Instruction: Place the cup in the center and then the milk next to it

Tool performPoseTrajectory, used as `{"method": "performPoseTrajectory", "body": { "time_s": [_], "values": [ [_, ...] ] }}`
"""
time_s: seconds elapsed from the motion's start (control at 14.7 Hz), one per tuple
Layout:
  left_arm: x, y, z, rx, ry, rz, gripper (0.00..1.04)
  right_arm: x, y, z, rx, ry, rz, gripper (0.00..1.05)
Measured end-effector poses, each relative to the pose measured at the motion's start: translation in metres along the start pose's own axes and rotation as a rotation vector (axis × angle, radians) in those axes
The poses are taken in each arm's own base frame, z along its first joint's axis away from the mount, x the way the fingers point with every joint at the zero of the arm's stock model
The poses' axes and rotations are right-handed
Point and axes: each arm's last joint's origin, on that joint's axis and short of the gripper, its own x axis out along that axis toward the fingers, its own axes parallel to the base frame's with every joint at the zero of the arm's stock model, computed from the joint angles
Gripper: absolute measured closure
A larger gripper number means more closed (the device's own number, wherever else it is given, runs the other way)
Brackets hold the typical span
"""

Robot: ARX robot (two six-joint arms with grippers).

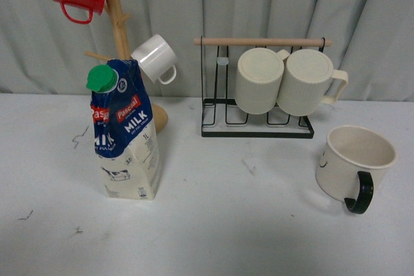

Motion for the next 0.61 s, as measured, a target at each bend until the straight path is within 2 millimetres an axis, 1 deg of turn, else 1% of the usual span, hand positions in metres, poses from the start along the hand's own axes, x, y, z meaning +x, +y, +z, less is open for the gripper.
{"method": "performPoseTrajectory", "body": {
  "time_s": [0.61],
  "values": [
    [0.0,0.0,0.0,0.0,0.0,0.0,0.07,0.0,0.0,0.0,0.0,0.0,0.0,0.06]
  ]
}}
